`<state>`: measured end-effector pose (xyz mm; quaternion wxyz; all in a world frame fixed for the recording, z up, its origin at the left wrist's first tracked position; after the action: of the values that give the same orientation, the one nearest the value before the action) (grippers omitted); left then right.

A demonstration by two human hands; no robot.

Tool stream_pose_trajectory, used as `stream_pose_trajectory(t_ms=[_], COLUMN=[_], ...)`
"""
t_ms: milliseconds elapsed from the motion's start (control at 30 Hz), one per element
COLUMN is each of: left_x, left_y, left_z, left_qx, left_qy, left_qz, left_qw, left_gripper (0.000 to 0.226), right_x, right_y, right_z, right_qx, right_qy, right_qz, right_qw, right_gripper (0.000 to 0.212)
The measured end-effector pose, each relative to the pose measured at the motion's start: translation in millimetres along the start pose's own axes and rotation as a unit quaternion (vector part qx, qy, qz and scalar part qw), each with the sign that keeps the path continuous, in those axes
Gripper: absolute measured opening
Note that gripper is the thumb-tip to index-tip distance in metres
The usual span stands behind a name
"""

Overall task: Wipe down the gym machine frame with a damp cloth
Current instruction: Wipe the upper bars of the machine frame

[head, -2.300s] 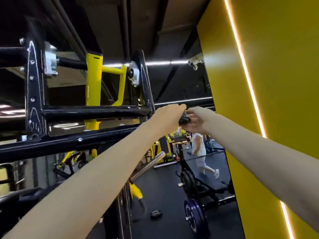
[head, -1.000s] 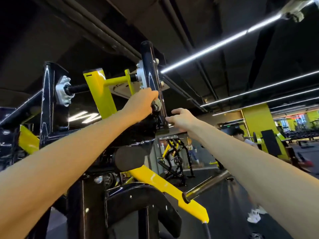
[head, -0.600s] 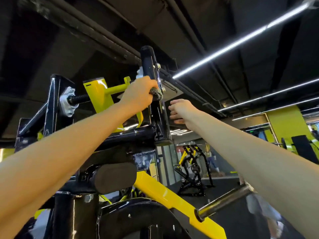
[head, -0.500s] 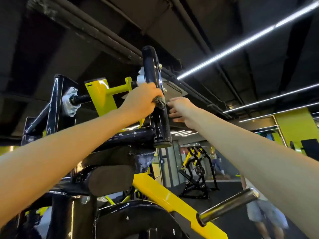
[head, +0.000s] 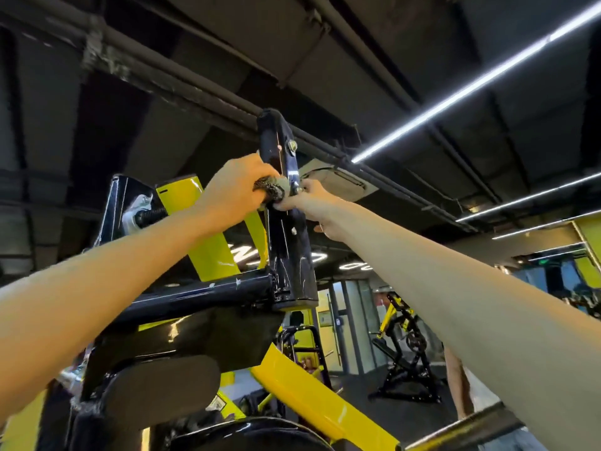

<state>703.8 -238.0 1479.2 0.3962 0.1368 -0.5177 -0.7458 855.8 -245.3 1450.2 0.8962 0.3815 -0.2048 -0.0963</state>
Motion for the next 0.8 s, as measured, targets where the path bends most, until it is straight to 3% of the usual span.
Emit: stream_pose_trajectory(t_ms=[167, 267, 433, 567, 667, 800], left_x=[-1, -4, -5, -1, -3, -14], left_y=[66, 73, 38, 89, 107, 79], left_z=[21, 25, 29, 43, 50, 39], left_qx=[0.081, 0.115, 0.13, 0.111, 0.128, 0.049], left_qy=[0.029, -0.018, -0.075, -0.028, -0.025, 0.054], left_qz=[-0.107, -0.152, -0.138, -0.17, -0.189, -0.142], left_qw=[0.991, 0.982, 0.979, 0.979, 0.973, 0.987], left_gripper=[0.027, 0.023, 0.016, 0.008, 0.018, 0.033], right_x=[-5, -2, -5, 1, 0, -7], right_y=[18, 30, 44, 53, 57, 62], right_z=[-4, -4, 0, -2, -6, -8], right_qx=[0.011, 0.018, 0.023, 0.042, 0.053, 0.055], right_qy=[-0.03, -0.026, -0.013, -0.028, -0.022, -0.013], right_qz=[0.013, 0.014, 0.013, 0.028, 0.028, 0.011], right_qw=[0.999, 0.999, 1.0, 0.998, 0.998, 0.998], right_gripper=[0.109, 0.117, 0.117, 0.115, 0.114, 0.118])
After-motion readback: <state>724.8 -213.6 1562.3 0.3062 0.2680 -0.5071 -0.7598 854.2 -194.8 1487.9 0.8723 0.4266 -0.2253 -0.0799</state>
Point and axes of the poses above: each hand's wrist, its own y-axis towards the middle knuckle, its own x-axis out of the back of the hand, z = x × y, the point moved 1 cm from there along y, towards the middle knuckle, and after that the axes turned 7 degrees about -y, right-handed, at the moved point
